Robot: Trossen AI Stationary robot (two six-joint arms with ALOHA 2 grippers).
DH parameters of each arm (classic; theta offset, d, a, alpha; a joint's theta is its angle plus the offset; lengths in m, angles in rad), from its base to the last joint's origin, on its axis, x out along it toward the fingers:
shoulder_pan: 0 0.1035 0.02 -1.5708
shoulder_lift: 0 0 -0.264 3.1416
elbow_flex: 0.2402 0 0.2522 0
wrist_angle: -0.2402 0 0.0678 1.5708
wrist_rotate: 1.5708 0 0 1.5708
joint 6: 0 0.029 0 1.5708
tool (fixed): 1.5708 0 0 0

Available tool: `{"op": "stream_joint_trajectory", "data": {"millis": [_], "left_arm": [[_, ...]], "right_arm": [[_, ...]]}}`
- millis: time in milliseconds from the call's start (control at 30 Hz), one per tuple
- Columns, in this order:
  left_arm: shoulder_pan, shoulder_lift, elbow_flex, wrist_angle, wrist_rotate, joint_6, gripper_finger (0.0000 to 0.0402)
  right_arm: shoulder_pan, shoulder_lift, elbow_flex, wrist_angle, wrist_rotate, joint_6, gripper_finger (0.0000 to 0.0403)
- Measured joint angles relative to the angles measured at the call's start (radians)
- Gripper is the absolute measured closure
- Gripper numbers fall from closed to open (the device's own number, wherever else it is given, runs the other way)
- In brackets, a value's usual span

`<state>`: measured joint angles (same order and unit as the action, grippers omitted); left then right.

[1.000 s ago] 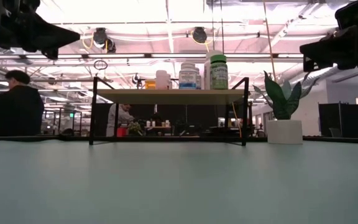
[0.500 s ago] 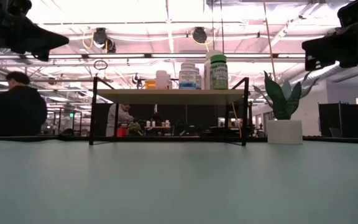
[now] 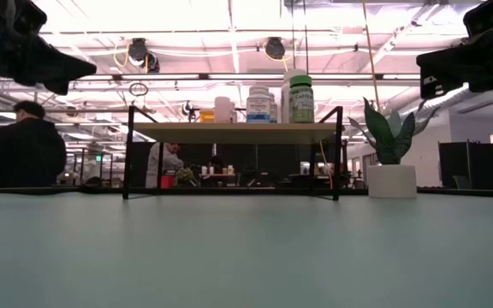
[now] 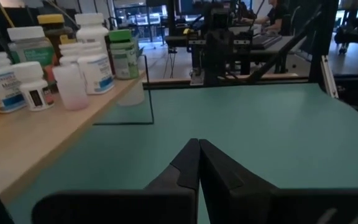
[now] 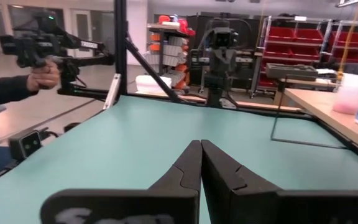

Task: Pick and place medicine bottles onto shelf by color
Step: Return to Home Position

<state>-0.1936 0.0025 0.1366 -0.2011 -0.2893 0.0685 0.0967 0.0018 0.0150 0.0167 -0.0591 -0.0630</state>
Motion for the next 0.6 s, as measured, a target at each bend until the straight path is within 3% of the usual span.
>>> {"op": "stream_joint_trajectory", "data": {"millis": [167, 600], "left_arm": [[0.0, 0.0, -0.063, 0.074, 0.0, -0.002, 0.0398], [0.0, 0.003, -0.088, 0.144, 0.001, 0.0, 0.0388]], "right_arm": [[0.0, 0.0, 0.001, 0.011, -0.047, 0.008, 0.0403], [0.0, 0.0, 0.0, 0.014, -0.019, -0.011, 0.0403]]}}
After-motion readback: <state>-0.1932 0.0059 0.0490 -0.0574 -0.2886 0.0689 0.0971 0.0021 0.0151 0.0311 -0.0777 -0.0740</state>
